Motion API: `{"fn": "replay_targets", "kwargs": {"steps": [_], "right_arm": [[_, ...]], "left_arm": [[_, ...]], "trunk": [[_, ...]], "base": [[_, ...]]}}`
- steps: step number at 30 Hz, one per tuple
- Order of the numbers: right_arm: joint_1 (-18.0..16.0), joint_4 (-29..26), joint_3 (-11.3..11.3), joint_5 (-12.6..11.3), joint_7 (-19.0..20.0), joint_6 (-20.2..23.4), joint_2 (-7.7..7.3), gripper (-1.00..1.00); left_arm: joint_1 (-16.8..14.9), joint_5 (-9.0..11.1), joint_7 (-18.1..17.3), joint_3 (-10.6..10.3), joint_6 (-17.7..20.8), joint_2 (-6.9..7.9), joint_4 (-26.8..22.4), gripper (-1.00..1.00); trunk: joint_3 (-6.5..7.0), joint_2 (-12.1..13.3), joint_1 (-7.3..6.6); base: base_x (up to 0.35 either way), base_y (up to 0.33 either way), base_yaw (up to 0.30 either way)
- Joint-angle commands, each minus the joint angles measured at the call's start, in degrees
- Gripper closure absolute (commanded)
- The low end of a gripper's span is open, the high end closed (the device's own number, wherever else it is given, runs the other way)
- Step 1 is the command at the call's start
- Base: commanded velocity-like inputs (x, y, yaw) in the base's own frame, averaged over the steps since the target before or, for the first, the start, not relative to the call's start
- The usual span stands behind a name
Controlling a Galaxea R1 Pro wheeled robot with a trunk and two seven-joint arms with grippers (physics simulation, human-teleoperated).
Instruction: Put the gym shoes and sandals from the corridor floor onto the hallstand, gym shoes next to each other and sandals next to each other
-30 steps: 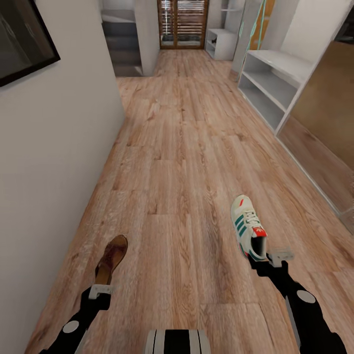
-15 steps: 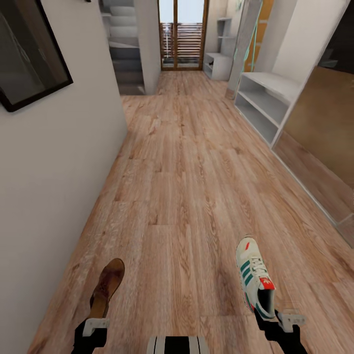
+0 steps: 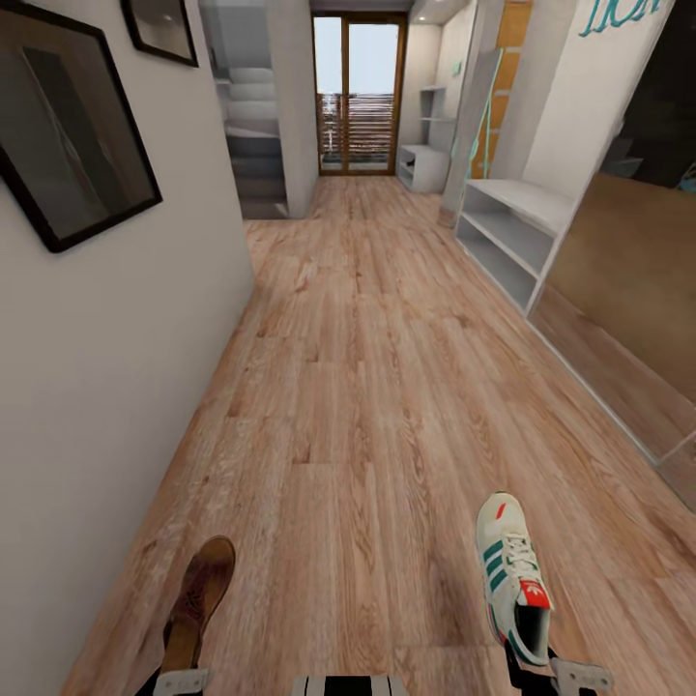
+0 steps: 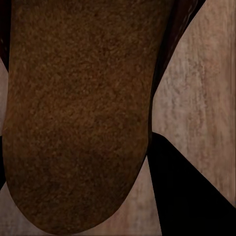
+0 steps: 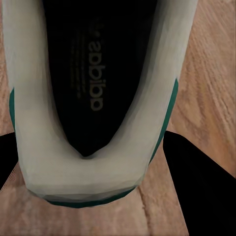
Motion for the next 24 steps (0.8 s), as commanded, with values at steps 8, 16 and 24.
{"fn": "replay_targets", "kwargs": {"steps": [8,16,24], "right_arm": [[-0.06,0.32,-0.4,0.23,0.47,-0.26,0.05,1.0],[-0.06,0.65,-0.4,0.2,0.47,-0.26,0.03,1.0],[-0.06,0.74,-0.4,0.15,0.47,-0.26,0.05,1.0]], "left_arm": [[-0.02,-0.6,-0.17,0.59,-1.48,-0.02,0.79,1.0],[-0.02,-0.6,-0.14,0.61,-1.69,0.01,0.85,1.0],[-0.02,-0.6,-0.12,0.61,-1.71,-0.01,0.86,1.0]], "trunk": [[2.46,0.1,-0.21],[4.96,0.2,-0.42],[7.45,0.31,-0.63]], "base": [[0.0,0.0,0.0],[0.0,0.0,0.0],[0.0,0.0,0.0]]}}
